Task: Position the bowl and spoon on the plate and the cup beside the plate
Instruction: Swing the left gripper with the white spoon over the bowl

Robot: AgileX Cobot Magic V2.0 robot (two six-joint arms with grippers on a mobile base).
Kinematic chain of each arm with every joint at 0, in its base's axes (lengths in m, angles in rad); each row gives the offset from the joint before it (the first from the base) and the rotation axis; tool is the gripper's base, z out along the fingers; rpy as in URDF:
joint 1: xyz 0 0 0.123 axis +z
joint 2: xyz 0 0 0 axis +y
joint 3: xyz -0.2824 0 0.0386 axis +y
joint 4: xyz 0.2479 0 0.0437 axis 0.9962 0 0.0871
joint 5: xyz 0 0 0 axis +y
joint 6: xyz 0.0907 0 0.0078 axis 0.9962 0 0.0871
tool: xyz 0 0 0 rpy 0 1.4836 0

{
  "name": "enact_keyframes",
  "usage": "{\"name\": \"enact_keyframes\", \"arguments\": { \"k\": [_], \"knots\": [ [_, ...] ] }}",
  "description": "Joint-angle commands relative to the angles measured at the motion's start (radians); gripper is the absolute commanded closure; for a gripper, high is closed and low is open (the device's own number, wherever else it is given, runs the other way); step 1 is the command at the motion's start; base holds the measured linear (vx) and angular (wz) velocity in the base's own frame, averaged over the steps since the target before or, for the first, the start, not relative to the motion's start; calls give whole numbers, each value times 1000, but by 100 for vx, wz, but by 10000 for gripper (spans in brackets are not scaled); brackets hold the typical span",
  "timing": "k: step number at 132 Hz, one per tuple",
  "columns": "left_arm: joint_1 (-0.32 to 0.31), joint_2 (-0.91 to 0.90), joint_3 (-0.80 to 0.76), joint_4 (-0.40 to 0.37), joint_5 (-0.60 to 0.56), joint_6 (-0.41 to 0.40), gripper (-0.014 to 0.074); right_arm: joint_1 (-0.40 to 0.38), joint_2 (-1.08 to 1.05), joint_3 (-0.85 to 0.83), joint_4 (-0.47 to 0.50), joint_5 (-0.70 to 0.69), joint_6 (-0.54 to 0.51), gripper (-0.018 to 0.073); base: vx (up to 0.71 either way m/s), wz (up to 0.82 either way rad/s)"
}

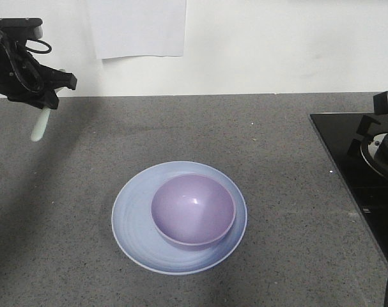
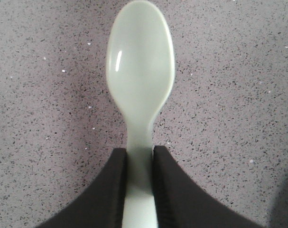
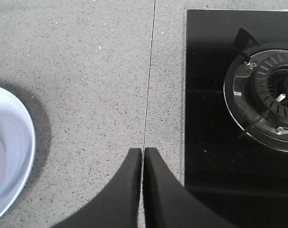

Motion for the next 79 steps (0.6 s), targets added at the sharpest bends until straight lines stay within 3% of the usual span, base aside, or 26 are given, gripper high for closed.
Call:
{"name": "enact_keyframes", "arguments": {
  "k": [1, 79],
  "knots": [
    [-4, -57, -27, -13, -40, -2, 603, -6, -23, -28, 2, -46, -11, 561, 0, 0],
    [-4, -57, -27, -13, -44, -2, 603, -6, -23, -28, 2, -46, -11, 561, 0, 0]
  ]
}}
